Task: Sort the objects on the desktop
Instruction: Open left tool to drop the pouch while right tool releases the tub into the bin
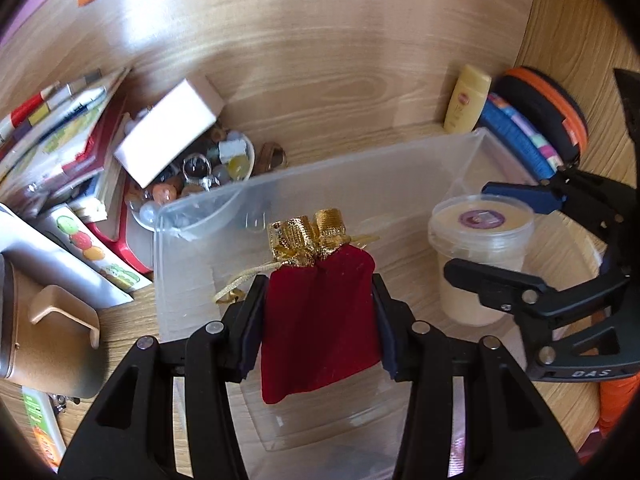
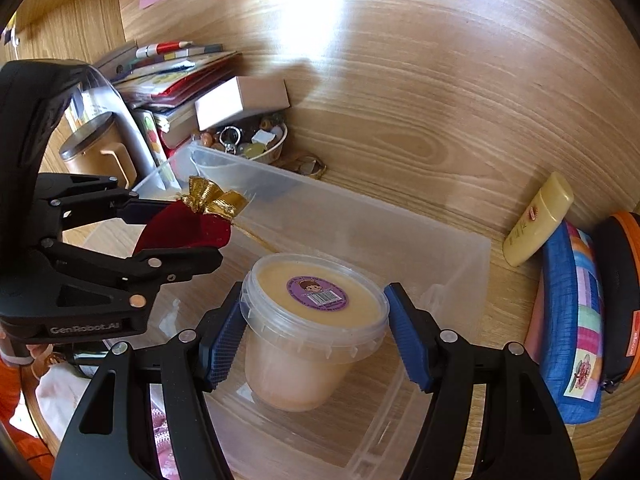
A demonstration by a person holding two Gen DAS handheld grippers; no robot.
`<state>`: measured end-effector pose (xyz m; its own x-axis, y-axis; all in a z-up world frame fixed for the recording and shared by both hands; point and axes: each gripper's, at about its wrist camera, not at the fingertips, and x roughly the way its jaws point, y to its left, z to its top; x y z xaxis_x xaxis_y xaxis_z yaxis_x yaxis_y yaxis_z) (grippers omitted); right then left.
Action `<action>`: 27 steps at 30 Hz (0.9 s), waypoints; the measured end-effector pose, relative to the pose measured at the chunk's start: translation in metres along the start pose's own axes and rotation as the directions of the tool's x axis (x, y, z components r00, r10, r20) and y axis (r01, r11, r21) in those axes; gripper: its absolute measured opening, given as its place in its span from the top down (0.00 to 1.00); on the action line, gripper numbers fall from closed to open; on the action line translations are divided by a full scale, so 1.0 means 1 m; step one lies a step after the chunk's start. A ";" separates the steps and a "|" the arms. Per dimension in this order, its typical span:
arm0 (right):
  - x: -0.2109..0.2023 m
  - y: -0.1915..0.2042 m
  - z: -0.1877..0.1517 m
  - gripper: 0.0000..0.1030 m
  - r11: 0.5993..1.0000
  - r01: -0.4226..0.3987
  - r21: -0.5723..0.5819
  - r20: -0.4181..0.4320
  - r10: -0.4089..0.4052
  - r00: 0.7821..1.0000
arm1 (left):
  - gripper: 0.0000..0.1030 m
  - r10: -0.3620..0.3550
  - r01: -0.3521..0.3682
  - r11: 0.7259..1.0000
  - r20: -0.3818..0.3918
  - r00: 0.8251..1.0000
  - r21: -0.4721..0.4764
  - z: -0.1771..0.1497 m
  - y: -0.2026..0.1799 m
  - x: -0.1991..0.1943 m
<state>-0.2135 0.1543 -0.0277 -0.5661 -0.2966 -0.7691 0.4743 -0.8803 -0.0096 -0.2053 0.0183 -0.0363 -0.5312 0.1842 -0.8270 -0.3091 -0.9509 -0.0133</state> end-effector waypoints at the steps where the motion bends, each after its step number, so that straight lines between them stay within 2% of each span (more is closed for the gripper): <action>1: 0.001 0.001 -0.001 0.37 1.000 0.000 -0.001 -0.003 0.000 1.000 | 0.54 0.008 -0.008 1.000 -0.009 1.000 0.001 -0.001 0.001 0.003; 3: 0.004 0.002 -0.002 0.37 1.000 0.000 -0.006 -0.012 0.000 1.000 | 0.53 0.028 -0.028 1.000 -0.008 1.000 0.009 -0.001 0.001 0.004; 11: 0.005 0.010 -0.003 0.37 0.999 0.022 -0.031 -0.012 -0.023 1.000 | 0.42 0.015 -0.015 1.000 0.000 1.000 0.013 0.000 -0.002 0.004; 15: 0.003 0.014 -0.004 0.37 0.996 0.065 -0.055 0.008 -0.065 0.998 | 0.41 0.003 -0.003 1.000 0.000 1.000 0.022 0.001 -0.005 0.003; 17: -0.002 0.013 -0.003 0.36 0.997 0.063 -0.051 0.028 -0.062 0.998 | 0.40 -0.007 0.007 0.999 -0.006 1.000 0.032 0.002 -0.006 0.002; 21: -0.010 0.011 -0.003 0.27 0.997 0.061 -0.040 0.055 -0.058 0.997 | 0.36 0.002 -0.002 1.000 -0.001 1.000 0.027 0.004 -0.007 -0.004; 27: -0.017 0.014 -0.002 0.26 0.996 0.071 -0.044 0.072 -0.068 0.995 | 0.31 0.029 -0.030 0.999 0.032 0.999 0.019 0.005 -0.004 -0.020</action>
<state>-0.1954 0.1478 -0.0162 -0.6438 -0.2620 -0.7190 0.4622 -0.8820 -0.0925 -0.1972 0.0201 -0.0169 -0.5653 0.1641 -0.8084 -0.3081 -0.9511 0.0224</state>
